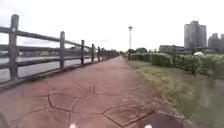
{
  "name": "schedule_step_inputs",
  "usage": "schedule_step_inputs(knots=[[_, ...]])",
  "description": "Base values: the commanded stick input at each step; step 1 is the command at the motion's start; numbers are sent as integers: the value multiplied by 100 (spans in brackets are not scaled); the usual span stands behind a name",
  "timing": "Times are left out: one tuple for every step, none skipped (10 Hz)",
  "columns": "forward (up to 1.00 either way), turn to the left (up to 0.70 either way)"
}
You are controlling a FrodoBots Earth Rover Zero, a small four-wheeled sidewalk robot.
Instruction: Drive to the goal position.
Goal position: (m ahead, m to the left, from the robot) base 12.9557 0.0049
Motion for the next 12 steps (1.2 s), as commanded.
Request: schedule_step_inputs(knots=[[91, 0], [91, 0], [91, 0], [91, 0], [91, -5], [91, -31], [91, -36], [91, -36], [91, -36], [91, -36], [91, -36], [91, -36]])
